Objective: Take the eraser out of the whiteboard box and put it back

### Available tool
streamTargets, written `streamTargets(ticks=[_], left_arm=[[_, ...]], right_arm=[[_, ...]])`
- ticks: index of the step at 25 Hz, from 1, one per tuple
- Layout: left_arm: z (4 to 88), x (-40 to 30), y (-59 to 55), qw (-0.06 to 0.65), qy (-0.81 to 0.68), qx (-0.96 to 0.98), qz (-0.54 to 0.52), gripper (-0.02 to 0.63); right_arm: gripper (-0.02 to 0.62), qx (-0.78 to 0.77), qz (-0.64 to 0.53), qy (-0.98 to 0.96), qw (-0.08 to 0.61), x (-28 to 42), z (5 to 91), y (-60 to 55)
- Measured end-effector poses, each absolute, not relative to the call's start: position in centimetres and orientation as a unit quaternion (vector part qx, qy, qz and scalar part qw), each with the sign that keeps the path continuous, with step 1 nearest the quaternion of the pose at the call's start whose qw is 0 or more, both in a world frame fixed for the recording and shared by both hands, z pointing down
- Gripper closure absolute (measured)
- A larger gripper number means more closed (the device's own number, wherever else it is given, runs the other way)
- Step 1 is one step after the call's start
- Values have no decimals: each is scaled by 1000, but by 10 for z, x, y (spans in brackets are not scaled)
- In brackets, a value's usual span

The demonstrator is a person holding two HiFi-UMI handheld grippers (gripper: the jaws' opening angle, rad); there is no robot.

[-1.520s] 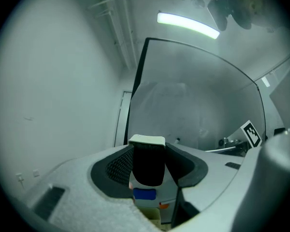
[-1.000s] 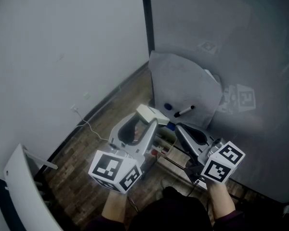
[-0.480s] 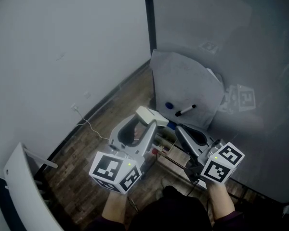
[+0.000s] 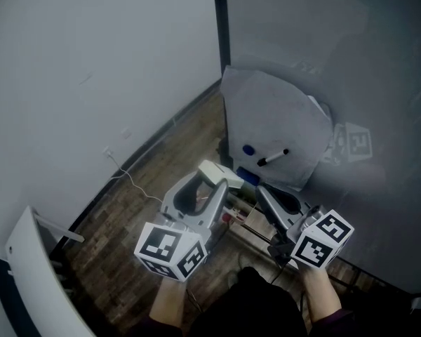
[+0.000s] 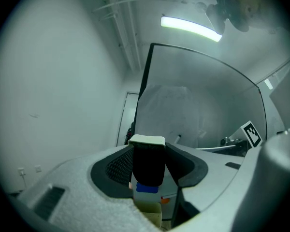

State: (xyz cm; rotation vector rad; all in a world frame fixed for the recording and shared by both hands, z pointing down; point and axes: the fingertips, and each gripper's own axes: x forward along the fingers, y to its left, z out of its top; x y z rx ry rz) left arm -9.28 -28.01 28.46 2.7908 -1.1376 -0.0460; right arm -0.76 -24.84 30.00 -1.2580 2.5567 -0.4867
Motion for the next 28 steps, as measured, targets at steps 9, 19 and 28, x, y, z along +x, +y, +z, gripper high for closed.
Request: streamTargets(ticks=[9, 19, 28], left_arm=[[319, -94, -277, 92, -384, 918, 10, 411], [377, -87, -276, 131, -401, 905, 43, 411], [409, -88, -274, 142, -420, 895, 58, 411]], right_arm=[[592, -442, -191, 869, 114, -5, 332, -247], [592, -438, -236, 861, 108, 9, 377, -246], [592, -424, -264, 860, 106, 10, 403, -241]])
